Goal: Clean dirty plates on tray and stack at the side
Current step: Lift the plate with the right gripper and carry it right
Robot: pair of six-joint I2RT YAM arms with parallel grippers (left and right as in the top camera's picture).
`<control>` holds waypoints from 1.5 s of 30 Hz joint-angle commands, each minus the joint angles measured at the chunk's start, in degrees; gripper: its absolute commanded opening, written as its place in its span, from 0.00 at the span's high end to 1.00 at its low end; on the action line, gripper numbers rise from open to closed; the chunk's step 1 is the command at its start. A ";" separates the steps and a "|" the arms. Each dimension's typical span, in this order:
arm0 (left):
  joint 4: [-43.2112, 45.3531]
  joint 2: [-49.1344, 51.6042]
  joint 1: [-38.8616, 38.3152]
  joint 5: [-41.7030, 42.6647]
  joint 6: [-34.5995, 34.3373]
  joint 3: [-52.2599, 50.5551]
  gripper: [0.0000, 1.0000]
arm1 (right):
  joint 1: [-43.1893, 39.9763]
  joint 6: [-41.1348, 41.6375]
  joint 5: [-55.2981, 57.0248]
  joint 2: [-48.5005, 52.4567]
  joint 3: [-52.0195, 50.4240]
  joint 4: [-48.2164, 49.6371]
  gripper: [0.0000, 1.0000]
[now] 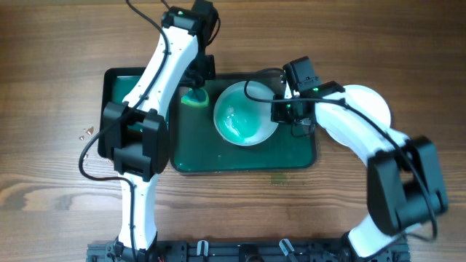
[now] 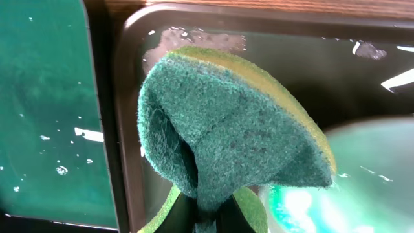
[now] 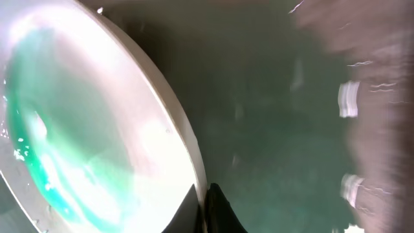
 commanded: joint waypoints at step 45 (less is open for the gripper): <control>0.85 0.74 0.72 4.44 1.14 1.25 0.96 | 28.30 -27.56 74.73 -20.87 -3.61 10.84 0.96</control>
